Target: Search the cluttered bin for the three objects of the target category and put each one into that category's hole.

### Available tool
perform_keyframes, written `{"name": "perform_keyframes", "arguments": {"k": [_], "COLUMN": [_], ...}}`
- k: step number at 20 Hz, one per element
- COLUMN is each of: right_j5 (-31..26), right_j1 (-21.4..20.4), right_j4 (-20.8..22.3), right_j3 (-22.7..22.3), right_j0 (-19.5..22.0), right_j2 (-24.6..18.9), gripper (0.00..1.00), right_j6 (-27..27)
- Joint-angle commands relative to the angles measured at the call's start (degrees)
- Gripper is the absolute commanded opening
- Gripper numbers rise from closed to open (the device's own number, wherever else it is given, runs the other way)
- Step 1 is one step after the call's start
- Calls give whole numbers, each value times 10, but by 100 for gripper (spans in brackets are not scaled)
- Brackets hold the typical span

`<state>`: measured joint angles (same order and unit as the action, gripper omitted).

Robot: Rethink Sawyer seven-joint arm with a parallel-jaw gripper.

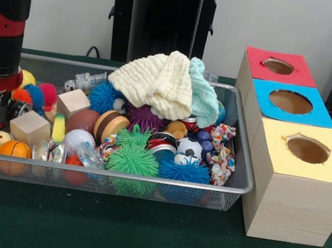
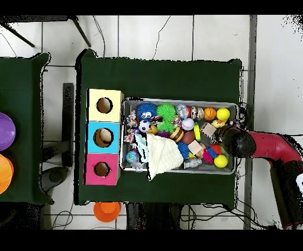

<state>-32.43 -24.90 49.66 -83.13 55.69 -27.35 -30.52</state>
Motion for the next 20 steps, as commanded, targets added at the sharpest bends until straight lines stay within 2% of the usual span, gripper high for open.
{"name": "perform_keyframes", "arguments": {"k": [1,2,4,9,15,20], "right_j5": [5,119,36,32,28,-13], "right_j1": [44,33,30,33,36,74], "right_j4": [5,45,-19,-8,11,4], "right_j3": [12,-26,-6,-2,16,89], "right_j0": [33,59,61,66,42,6], "right_j2": [-53,-77,-87,-93,-79,-72], "gripper": [100,100,100,100,100,100], "right_j6": [84,61,58,57,34,36]}}
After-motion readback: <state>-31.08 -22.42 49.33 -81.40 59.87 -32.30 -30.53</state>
